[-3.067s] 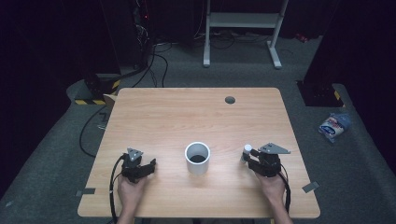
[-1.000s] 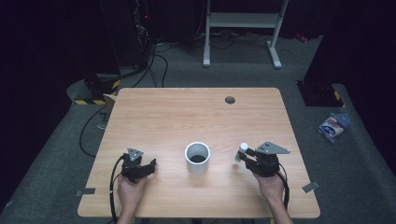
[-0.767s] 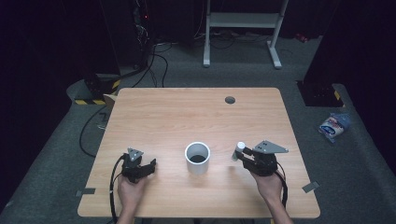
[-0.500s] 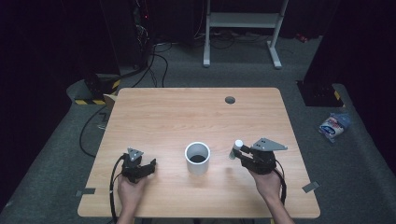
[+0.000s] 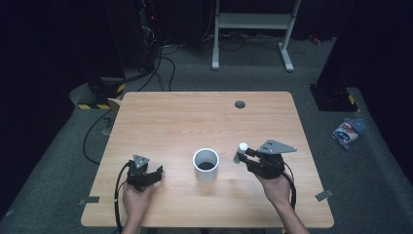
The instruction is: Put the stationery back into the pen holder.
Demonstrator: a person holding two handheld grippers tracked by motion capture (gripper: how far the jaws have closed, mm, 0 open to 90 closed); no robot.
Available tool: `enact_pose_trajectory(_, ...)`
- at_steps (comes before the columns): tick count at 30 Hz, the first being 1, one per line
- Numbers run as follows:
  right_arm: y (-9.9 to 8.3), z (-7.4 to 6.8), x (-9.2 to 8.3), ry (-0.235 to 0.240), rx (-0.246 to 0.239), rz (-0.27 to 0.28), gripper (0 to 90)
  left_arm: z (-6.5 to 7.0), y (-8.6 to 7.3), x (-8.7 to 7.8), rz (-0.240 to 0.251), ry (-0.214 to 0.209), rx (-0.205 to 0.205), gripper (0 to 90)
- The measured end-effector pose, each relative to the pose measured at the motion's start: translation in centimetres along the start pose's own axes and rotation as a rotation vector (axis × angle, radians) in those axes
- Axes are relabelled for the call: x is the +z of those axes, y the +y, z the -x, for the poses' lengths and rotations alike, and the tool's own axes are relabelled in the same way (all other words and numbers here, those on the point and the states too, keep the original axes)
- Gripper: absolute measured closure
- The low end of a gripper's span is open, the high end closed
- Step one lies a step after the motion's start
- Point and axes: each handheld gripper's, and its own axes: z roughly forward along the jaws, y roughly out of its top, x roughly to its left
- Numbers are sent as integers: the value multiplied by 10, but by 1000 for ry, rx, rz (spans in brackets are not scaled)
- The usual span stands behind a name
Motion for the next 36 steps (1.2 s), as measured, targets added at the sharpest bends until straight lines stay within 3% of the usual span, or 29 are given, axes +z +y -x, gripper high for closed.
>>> enact_pose_trajectory(21,33,-23,13,122,-32,35,653,0,0,0,2,-2,-3,284)
enact_pose_trajectory(36,39,-39,43,166,-54,-16,653,-1,0,0,3,-4,-5,284)
